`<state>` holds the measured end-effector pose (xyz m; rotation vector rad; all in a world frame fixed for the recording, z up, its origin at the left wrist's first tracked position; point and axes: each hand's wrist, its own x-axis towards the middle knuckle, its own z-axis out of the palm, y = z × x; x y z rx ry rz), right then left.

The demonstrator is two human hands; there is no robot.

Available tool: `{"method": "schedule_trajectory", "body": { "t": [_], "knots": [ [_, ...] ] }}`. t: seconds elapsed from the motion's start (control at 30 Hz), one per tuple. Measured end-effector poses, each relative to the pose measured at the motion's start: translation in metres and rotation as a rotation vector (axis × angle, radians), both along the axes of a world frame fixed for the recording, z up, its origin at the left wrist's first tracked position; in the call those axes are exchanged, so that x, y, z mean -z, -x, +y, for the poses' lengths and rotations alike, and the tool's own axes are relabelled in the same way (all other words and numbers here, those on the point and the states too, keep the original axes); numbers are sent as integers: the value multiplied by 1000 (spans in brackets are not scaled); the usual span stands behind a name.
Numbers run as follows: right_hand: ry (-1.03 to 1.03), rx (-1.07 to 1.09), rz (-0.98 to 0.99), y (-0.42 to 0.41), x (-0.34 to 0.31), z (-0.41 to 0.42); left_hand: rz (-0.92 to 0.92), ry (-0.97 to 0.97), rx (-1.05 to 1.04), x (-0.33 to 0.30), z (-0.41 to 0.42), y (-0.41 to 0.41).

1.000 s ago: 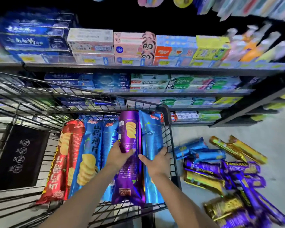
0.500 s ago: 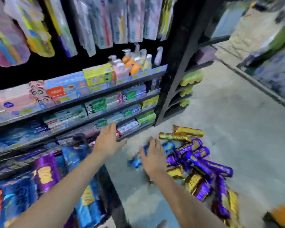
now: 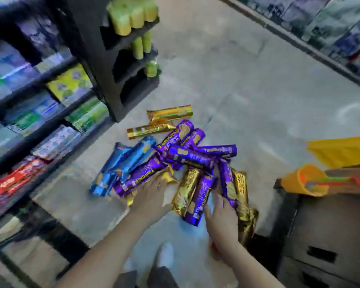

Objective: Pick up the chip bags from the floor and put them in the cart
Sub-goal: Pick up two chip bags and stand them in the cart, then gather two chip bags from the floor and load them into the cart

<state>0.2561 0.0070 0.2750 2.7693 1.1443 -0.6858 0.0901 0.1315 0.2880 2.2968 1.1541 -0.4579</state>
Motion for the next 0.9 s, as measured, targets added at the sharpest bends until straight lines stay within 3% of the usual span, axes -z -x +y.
{"method": "schedule_trajectory", "body": {
  "t": [0.1,0.3,0.57,0.73,0.9],
  "knots": [
    [66,84,26,-26,76,-24,-24,33,85,73,-13,-43],
    [114,232,117,-59,238,-41,136,90,256,254,-19,-98],
    [119,347,208,-92,462,-20,129,165,158,480,-25,-166],
    [7,660,212,-91,530,-4,135,174,-94,544,-32,-190],
    [-73,755,204,-89,526,-6,-6,185,-224,540,-41,-188]
  ]
}}
